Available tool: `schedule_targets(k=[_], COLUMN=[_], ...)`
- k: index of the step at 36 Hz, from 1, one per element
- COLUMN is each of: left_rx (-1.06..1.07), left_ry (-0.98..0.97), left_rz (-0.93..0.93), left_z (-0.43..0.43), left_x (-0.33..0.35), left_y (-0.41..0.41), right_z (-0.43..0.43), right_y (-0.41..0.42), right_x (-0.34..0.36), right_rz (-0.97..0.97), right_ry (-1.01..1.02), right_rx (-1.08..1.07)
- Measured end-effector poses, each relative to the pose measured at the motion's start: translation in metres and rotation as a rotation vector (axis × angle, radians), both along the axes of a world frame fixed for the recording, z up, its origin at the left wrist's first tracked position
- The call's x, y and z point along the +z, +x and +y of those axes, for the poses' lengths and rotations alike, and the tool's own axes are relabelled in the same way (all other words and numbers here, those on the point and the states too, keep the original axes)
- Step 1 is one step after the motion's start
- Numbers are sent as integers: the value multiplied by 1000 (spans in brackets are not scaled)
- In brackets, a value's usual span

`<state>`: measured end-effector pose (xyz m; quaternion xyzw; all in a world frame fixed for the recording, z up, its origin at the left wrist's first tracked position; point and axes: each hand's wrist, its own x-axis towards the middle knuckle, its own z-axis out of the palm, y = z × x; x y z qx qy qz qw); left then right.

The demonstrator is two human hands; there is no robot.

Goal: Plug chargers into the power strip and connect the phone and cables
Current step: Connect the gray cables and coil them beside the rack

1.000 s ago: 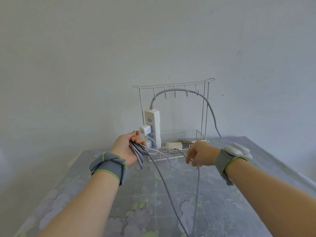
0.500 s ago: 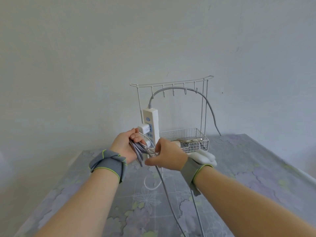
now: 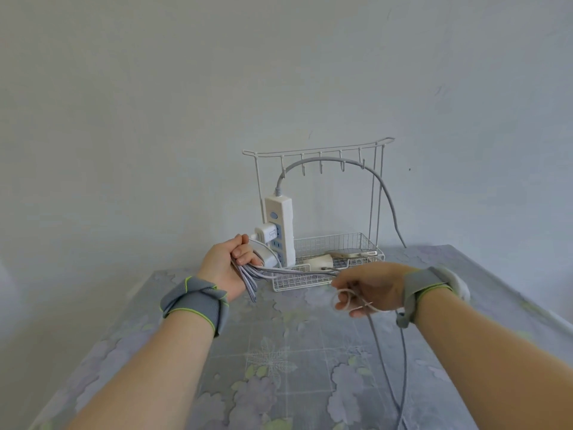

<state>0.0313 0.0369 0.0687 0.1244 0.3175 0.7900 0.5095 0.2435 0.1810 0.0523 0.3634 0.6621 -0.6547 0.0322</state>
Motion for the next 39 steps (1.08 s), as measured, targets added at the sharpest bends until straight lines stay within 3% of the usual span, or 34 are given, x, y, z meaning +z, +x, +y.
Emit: schedule_targets(k=[5, 9, 12, 17, 20, 28, 33, 39], left_rx=[-6, -16, -50, -87, -182, -86, -20, -118], left_ry=[16, 9, -87, -296, -362, -436, -375, -339], left_rz=[-22, 22, 185, 623, 704, 701, 483, 281], left_z=[2, -1, -1, 1, 1, 10, 17, 19], left_x=[0, 1, -2, -14, -15, -20, -21, -17], left_y=[5, 6, 15, 28, 33, 30, 37, 48], right_z=[3, 4, 1, -8, -18, -37, -48, -58], right_y=[7, 8, -5, -39, -56, -59, -60, -66], right_x=[8, 14, 18, 24, 30, 43, 41, 37], right_rz=[-72, 189, 263, 283, 334, 314, 218, 65], right_ry=[69, -143, -221, -191, -167, 62, 201, 434], right_rx=[-48, -172, -328, -494, -477, -197, -13, 190])
